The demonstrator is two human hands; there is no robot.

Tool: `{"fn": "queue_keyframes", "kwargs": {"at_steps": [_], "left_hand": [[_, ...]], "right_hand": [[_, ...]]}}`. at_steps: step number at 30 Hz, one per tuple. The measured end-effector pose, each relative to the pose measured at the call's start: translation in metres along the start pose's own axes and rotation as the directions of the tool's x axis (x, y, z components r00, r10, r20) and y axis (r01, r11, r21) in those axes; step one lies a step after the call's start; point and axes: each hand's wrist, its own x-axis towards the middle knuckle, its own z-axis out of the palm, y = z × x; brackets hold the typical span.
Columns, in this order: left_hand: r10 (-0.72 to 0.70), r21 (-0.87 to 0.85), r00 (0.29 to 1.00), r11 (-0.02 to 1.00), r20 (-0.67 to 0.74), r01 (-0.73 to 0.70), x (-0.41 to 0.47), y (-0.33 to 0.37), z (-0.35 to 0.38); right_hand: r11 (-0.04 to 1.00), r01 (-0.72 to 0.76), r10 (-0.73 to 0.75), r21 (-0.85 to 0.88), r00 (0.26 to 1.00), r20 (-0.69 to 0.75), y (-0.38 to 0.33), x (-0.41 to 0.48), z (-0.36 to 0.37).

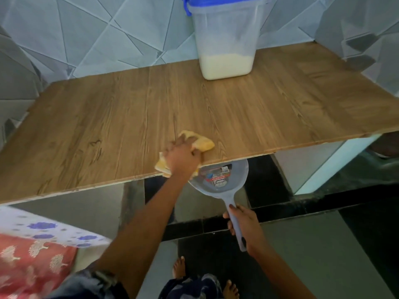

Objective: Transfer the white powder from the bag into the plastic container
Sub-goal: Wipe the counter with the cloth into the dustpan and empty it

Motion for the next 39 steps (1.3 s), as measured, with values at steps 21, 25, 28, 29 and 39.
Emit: {"fn": "queue_keyframes", "kwargs": {"at_steps": [21,25,28,29,39], "left_hand": [[0.01,-0.097,0.998,0.995,0.064,-0.003,0.24,0.004,0.036],[0.205,-0.062,0.962,0.979,0.18,-0.197,0.238,0.066,0.047],[0.442,-0.095,0.86,0.897,0.255,-0.432,0.18,0.106,0.053],[0.511,-0.121,0.822,0.859,0.252,-0.497,0.153,0.113,0.054],[0.823,-0.42,0.542,0.558,0.169,-0.716,0.032,0.149,0.038]], "right_hand": [[0.999,-0.045,0.048,0.026,0.986,-0.162,-0.005,0.034,-0.033],[0.989,-0.059,0.084,0.134,0.978,-0.189,-0.012,0.047,-0.035],[0.989,0.032,-0.007,0.142,0.985,-0.173,-0.018,0.041,-0.036],[0.987,0.044,-0.017,0.153,0.985,-0.172,-0.019,0.04,-0.037],[0.993,0.083,-0.072,0.083,0.99,-0.124,-0.02,0.031,-0.06]]}}
